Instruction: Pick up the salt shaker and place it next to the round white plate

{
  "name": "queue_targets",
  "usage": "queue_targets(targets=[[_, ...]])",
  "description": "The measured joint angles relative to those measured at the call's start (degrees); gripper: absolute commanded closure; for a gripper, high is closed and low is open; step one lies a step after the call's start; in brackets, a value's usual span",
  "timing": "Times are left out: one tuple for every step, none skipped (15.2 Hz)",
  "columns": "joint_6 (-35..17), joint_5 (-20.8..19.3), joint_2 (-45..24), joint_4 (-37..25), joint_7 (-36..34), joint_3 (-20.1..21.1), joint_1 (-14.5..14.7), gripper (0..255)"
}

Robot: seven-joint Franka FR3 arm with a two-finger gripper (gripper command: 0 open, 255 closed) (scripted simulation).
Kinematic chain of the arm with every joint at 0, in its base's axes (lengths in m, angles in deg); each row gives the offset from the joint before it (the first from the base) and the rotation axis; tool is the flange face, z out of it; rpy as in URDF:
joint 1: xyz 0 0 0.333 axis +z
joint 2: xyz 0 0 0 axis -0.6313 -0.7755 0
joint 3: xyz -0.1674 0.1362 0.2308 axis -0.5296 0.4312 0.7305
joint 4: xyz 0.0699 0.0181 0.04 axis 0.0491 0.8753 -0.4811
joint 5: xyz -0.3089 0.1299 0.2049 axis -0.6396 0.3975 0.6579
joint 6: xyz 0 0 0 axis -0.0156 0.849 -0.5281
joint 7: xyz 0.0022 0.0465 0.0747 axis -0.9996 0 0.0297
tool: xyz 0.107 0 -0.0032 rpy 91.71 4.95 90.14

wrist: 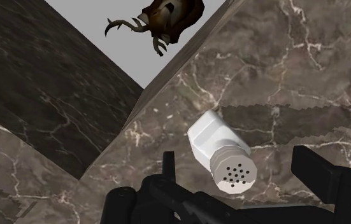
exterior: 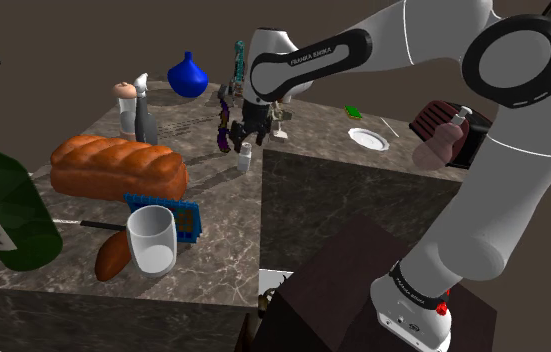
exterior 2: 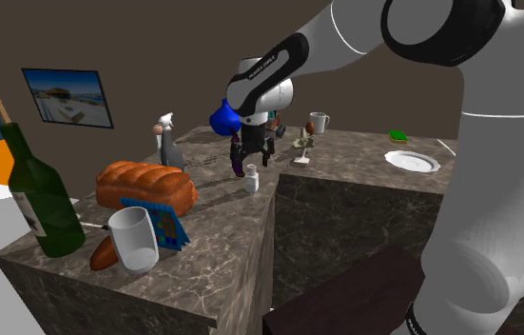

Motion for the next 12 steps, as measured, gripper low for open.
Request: queue_targets(targets=[[-0.1,0.0,0.0,0.0,0.0,0.0,0.0,0],[-0.1,0.0,-0.1,0.1,0.0,0.0,0.0,0],[-0.2,0.0,-0.1,0.1,0.0,0.0,0.0,0],[-0.2,0.0,-0.1,0.1,0.0,0.0,0.0,0],[-0.2,0.0,-0.1,0.1,0.0,0.0,0.0,255],[-0.2,0.0,-0.1,0.1,0.0,0.0,0.0,255],[-0.2,0.0,-0.1,0.1,0.0,0.0,0.0,255],[-0.2,0.0,-0.1,0.1,0.0,0.0,0.0,255],[-0.2,0.0,-0.1,0.1,0.0,0.0,0.0,255],[-0.2,0.0,-0.1,0.1,0.0,0.0,0.0,255],[-0.2,0.0,-0.1,0.1,0.0,0.0,0.0,255],[-0.2,0.0,-0.1,0.1,0.0,0.0,0.0,255]])
